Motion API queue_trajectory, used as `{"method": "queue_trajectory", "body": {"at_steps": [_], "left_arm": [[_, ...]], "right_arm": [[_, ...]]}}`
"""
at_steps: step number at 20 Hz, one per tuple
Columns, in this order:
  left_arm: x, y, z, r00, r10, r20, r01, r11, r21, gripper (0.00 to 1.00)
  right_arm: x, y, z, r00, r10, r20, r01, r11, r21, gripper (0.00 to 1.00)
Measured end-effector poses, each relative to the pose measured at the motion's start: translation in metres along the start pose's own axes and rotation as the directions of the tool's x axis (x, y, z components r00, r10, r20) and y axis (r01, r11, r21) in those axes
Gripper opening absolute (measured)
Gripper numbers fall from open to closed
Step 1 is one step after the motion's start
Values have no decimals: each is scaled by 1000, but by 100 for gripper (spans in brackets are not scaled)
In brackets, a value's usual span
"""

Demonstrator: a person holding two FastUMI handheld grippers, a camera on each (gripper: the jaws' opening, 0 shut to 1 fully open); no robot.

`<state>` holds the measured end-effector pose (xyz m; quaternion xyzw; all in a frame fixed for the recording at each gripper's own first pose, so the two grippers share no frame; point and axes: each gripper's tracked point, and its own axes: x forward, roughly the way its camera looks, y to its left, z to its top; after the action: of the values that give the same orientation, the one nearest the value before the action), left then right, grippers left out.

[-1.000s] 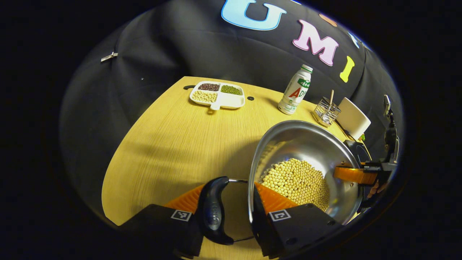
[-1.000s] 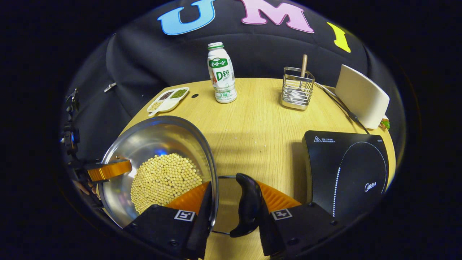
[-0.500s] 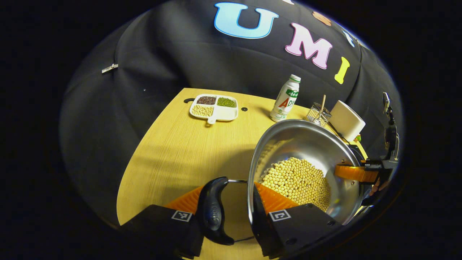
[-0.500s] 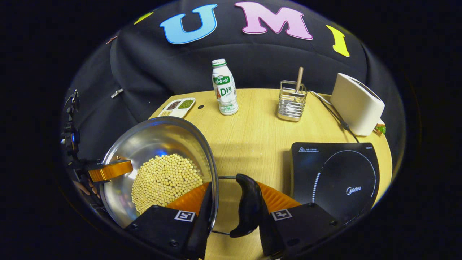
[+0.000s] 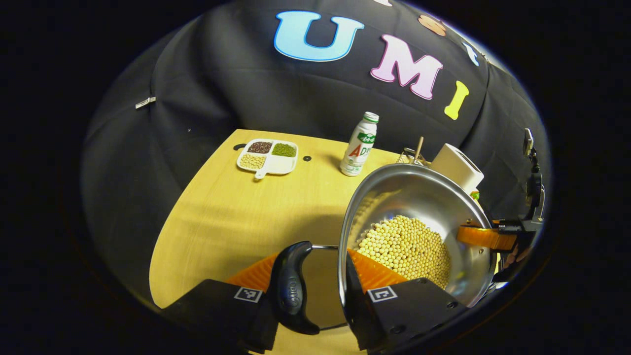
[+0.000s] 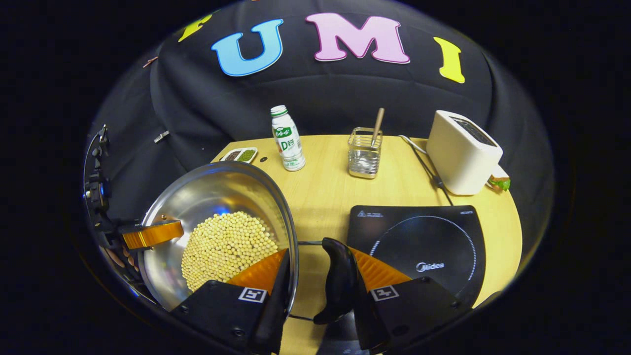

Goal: First push the handle of the pot to place it horizontally, then grasp the pot with both hands and set it on the induction cooktop.

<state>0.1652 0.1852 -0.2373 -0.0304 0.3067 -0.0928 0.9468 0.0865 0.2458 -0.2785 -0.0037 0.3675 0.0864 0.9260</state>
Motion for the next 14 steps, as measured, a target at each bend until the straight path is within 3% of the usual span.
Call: {"method": "queue_trajectory", "body": {"at_steps": [3, 4, 5, 14], "left_arm": [[0, -30, 5, 1000, -4, 7, 4, 1000, 14, 62], [0, -41, 7, 1000, -7, 8, 7, 1000, 13, 62], [1, -51, 8, 1000, -10, 8, 10, 1000, 11, 62], [14, -137, 7, 999, -38, 7, 38, 998, 41, 63]], "right_arm": [[-14, -28, 5, 1000, -2, 8, 2, 1000, 9, 61], [-18, -36, 7, 1000, -3, 12, 3, 1000, 10, 57], [-22, -46, 9, 1000, -5, 15, 5, 1000, 12, 61], [-48, -137, 18, 999, -31, 34, 30, 998, 47, 61]]}}
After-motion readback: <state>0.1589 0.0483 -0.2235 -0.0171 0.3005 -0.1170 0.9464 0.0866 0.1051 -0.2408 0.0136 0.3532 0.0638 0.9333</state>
